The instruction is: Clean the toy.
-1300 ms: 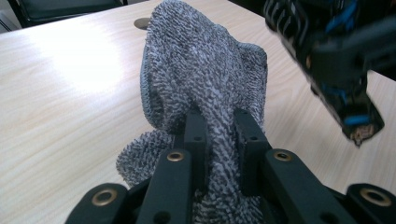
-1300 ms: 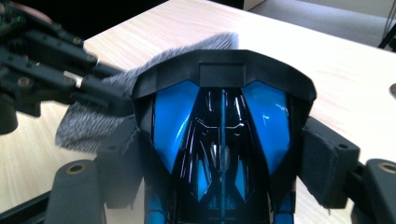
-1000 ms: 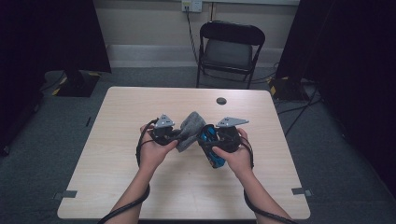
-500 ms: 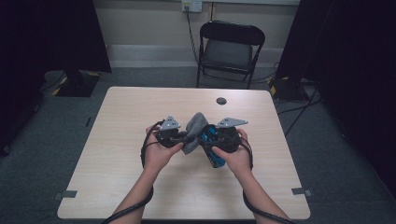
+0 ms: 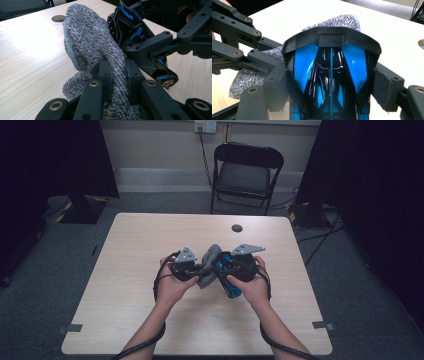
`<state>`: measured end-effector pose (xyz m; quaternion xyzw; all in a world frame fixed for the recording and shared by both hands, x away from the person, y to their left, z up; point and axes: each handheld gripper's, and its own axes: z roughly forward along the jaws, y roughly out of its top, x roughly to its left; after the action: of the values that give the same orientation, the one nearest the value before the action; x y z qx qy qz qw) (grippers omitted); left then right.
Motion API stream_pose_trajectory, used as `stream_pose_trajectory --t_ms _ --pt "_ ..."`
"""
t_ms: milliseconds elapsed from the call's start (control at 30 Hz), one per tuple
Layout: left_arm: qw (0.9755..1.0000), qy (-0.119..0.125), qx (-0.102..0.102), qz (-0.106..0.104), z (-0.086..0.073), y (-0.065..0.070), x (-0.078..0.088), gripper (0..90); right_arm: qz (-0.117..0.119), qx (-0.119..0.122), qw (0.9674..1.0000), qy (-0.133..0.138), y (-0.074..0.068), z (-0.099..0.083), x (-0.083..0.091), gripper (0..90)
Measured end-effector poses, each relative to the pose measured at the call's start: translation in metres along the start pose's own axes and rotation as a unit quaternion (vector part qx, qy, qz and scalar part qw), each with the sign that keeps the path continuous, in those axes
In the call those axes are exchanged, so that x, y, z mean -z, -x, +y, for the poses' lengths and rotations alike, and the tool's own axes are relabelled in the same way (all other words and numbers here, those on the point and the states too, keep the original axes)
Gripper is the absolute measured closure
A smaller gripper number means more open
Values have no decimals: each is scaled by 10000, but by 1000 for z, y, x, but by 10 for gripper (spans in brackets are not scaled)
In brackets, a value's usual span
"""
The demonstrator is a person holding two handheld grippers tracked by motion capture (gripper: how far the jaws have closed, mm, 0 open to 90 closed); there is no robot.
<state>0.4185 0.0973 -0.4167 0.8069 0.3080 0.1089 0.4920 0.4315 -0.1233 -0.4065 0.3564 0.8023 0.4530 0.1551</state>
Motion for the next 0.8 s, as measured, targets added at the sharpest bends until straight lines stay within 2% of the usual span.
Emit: stream_pose_trajectory --t_ms 500,800 --pt "10000 -42 -14 -56 -2 0 0 785 3 -10 10000 61 0 4 0 256" --pt "9997 -130 -65 -219 -3 7 -6 785 -27 -67 9999 116 2 9 2 255"
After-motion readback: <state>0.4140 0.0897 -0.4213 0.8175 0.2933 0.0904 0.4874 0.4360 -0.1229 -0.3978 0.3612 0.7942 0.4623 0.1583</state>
